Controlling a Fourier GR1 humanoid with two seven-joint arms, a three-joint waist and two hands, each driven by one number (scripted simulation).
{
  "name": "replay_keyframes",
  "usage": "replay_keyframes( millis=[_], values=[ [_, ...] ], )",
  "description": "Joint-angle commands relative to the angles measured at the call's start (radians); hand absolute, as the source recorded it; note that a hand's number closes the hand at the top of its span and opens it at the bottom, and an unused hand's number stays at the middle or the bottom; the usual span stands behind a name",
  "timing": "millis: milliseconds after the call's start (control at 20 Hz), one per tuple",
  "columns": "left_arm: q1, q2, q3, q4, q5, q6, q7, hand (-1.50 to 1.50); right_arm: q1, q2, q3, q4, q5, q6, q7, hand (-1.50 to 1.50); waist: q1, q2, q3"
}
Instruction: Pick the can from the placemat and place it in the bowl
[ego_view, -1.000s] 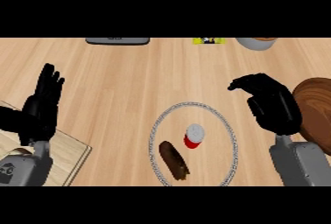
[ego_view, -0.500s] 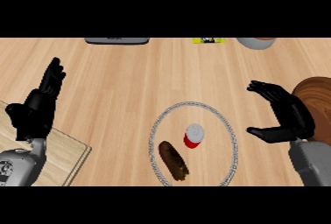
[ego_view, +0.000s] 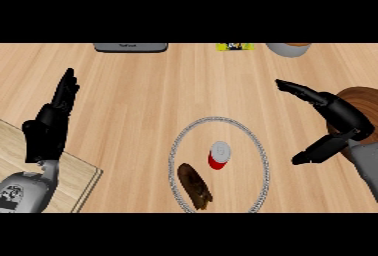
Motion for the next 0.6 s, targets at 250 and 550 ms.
replay_keyframes(
  millis=[250, 550],
  values=[
    [-0.017, -0.019, 0.024, 0.028, -0.005, -0.025, 0.001, 0.0, -0.143, 0.055, 0.193, -0.084, 0.222, 0.02, 0.262, -1.5, 0.002, 0.001, 0.0],
    [-0.023, -0.008, 0.068, 0.043, 0.005, -0.082, -0.017, 0.0, -0.145, 0.143, 0.27, -0.155, 0.26, 0.105, 0.39, -1.5, -0.003, 0.001, 0.0]
  ],
)
